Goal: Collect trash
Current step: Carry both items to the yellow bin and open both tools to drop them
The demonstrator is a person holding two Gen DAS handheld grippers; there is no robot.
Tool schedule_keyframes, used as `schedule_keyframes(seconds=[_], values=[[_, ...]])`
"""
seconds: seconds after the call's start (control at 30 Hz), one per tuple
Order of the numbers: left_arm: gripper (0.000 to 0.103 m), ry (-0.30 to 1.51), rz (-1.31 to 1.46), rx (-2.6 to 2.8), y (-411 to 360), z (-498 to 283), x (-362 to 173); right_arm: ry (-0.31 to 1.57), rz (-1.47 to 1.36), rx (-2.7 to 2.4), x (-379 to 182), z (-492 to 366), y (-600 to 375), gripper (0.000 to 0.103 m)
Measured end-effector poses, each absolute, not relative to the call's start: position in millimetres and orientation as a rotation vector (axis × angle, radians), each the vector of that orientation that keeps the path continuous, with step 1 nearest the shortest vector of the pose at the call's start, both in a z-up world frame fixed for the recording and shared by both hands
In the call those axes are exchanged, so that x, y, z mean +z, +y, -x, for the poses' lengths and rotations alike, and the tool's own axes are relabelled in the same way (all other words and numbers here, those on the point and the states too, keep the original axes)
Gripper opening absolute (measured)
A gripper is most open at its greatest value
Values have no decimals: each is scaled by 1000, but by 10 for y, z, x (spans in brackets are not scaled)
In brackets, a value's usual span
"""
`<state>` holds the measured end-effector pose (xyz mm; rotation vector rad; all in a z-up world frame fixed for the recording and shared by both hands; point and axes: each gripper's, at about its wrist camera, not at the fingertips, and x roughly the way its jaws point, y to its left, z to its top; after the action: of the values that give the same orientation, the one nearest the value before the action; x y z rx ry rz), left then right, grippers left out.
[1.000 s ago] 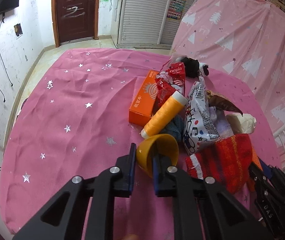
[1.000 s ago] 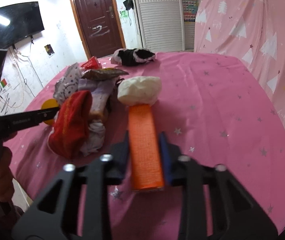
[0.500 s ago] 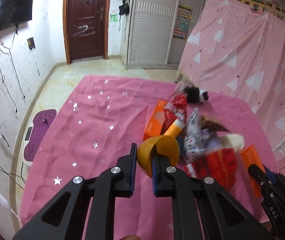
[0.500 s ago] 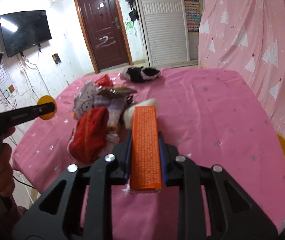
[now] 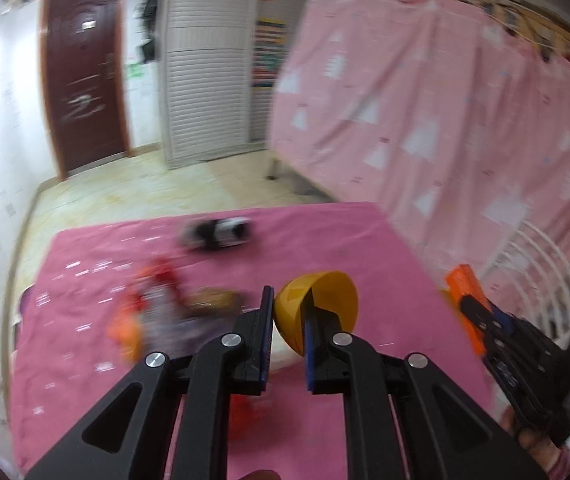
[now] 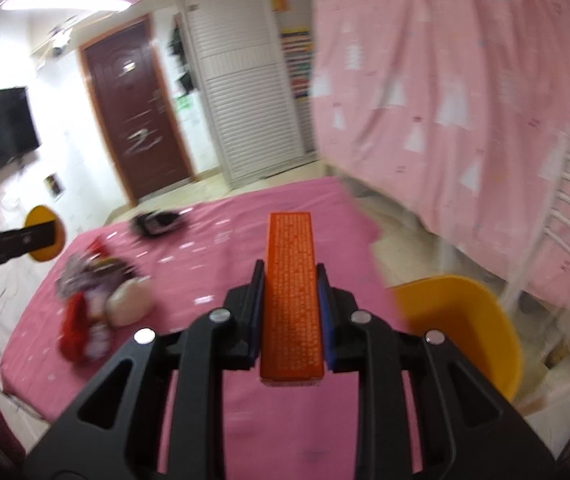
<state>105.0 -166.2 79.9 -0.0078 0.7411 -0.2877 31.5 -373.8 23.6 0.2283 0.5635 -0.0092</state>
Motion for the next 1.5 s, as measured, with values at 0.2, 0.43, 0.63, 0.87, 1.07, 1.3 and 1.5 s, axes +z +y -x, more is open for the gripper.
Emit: schedule_keyframes(seconds=[0.2, 0.43, 0.63, 0.87, 1.07, 1.3, 1.5], values=[[7, 788, 0, -465, -2613, -1173, 753, 555, -349, -172, 92, -266, -4603, 22], [7, 916, -22, -571, -3595, -1377, 419, 616, -407, -242, -239, -361, -5080, 22], [7, 986, -83, -573, -4068, -1468, 96, 709, -453, -253, -646, -558, -5226, 22], [7, 1035, -149, -562, -4347, -1582, -149, 736, -473, -259, -793, -637, -5296, 22], [19, 1049, -161, -548, -4344, -1587, -206, 747, -489, -263, -858, -664, -5304, 50], [40, 1037, -144, -485, -4162, -1582, -116, 740, -466, -257, -801, -659, -5223, 52], [46, 983, -119, -443, -3900, -1486, 104, 700, -426, -256, -619, -608, -5107, 61]])
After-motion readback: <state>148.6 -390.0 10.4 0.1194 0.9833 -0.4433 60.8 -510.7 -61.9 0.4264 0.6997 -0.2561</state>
